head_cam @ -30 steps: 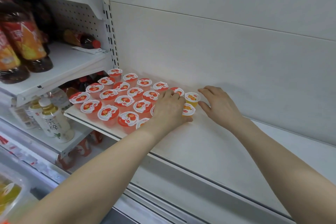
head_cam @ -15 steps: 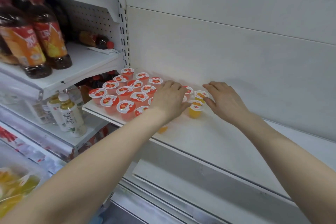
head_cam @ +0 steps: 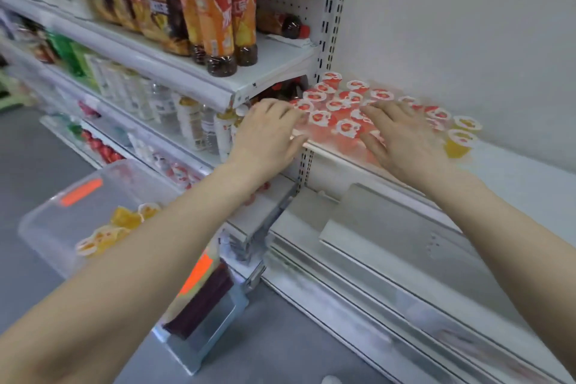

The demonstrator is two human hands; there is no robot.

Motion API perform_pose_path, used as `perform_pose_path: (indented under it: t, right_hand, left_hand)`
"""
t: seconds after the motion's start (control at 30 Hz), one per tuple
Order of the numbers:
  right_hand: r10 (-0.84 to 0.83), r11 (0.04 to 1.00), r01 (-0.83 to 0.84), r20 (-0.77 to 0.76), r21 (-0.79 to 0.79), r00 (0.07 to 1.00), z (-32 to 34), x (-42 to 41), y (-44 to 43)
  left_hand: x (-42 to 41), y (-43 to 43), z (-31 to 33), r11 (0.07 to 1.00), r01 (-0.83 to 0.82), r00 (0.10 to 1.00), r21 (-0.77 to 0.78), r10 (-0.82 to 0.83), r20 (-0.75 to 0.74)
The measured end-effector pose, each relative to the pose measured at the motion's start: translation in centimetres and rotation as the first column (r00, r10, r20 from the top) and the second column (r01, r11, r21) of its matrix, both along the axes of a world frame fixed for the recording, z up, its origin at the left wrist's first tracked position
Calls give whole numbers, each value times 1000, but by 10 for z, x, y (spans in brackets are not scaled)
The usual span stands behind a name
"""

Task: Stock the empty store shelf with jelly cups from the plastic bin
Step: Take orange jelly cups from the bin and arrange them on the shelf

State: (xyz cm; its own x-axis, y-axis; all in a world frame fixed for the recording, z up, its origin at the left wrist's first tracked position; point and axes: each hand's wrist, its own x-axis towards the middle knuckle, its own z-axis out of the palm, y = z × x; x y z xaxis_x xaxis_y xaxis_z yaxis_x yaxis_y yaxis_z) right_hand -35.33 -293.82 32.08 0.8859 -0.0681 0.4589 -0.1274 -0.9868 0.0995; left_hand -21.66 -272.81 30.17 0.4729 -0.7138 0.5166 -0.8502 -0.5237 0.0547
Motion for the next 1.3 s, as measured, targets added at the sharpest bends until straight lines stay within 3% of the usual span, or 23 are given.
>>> perform_pose_path:
  t: [0.27,0.43,0.63,0.8,1.07,1.3]
  right_hand:
    - [218,974,-213,-80,75,973,-69,54,144]
    - [382,919,-351,-190,179,904,-122,85,213]
    - [511,858,-414,-430,303,744,-186,143,265]
    - [477,878,-359,-631,316,612,-239,198,295]
    - [305,935,-46,-734,351,606,-290,266,340]
    - [312,901,64,-742,430,594,-293,271,342]
  left_hand:
    - [28,173,-79,973,-230,958,-3,226,-177]
    - [31,258,-141,908,-412,847,80,414,-334]
    - [42,312,-194,814,-545,699,199,573,-429]
    - [55,328,-226,773,-567,627,284,629,-460]
    - [62,333,-244,770,-601,638,215,624,-451]
    - [64,332,-241,771,-577,630,270,630,-454]
